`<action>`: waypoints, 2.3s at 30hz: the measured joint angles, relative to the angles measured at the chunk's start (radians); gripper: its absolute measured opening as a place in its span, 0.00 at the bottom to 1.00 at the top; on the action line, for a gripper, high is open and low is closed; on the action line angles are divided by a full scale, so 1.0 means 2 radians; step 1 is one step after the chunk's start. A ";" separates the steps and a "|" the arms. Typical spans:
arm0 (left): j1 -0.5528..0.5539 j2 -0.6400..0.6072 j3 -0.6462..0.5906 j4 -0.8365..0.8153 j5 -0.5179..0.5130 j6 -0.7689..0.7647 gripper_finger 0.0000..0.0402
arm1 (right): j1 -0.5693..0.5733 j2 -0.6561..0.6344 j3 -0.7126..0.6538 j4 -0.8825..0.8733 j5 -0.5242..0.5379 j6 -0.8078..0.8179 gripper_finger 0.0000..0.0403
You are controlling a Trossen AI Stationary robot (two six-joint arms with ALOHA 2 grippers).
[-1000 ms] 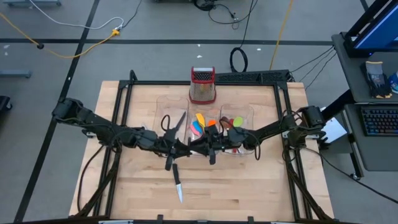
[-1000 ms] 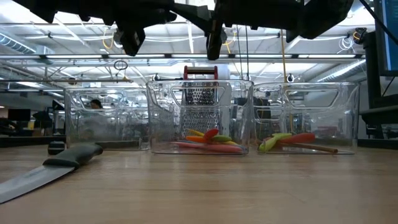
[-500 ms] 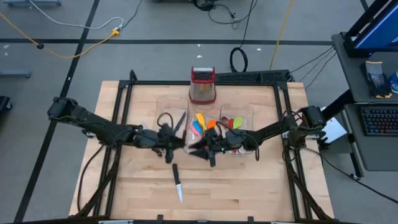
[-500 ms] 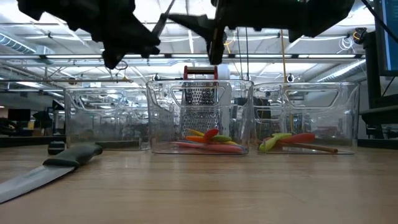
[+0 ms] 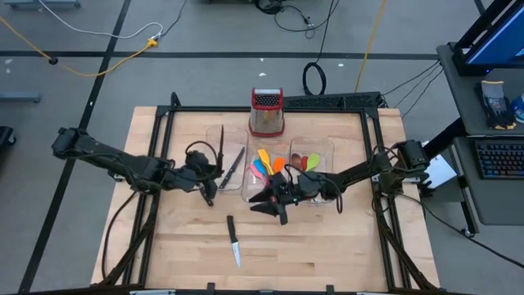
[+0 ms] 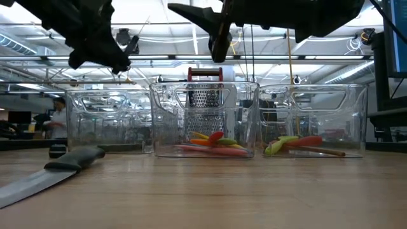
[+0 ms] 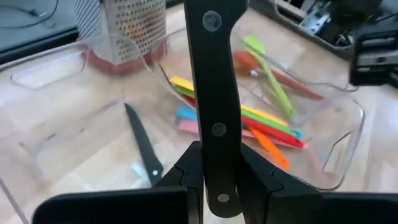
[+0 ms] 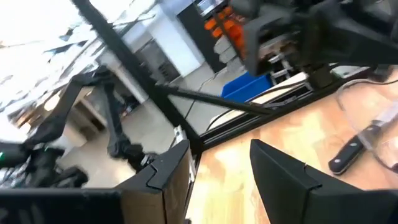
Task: Pick & Place Kitchen Items
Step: Put the black knife into the left transparent bin
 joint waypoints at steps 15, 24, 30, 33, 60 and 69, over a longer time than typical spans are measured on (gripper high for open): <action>0.068 0.014 0.001 -0.071 0.091 -0.057 0.12 | 0.002 -0.106 0.000 -0.164 -0.026 -0.232 0.36; 0.099 0.078 0.092 -0.204 0.151 -0.060 0.12 | 0.003 -0.194 0.000 -0.336 0.080 -0.281 0.34; 0.110 0.137 0.160 -0.310 0.186 -0.060 0.12 | 0.014 -0.233 0.000 -0.389 0.080 -0.305 0.33; 0.120 0.158 0.169 -0.329 0.217 -0.061 0.12 | 0.022 -0.250 0.000 -0.407 0.081 -0.315 0.33; 0.193 0.189 0.170 -0.331 0.313 0.004 0.12 | 0.046 -0.497 -0.229 -0.316 0.146 -0.289 0.33; 0.196 0.254 0.170 -0.320 0.318 0.026 0.12 | 0.046 -0.504 -0.235 -0.314 0.146 -0.279 0.33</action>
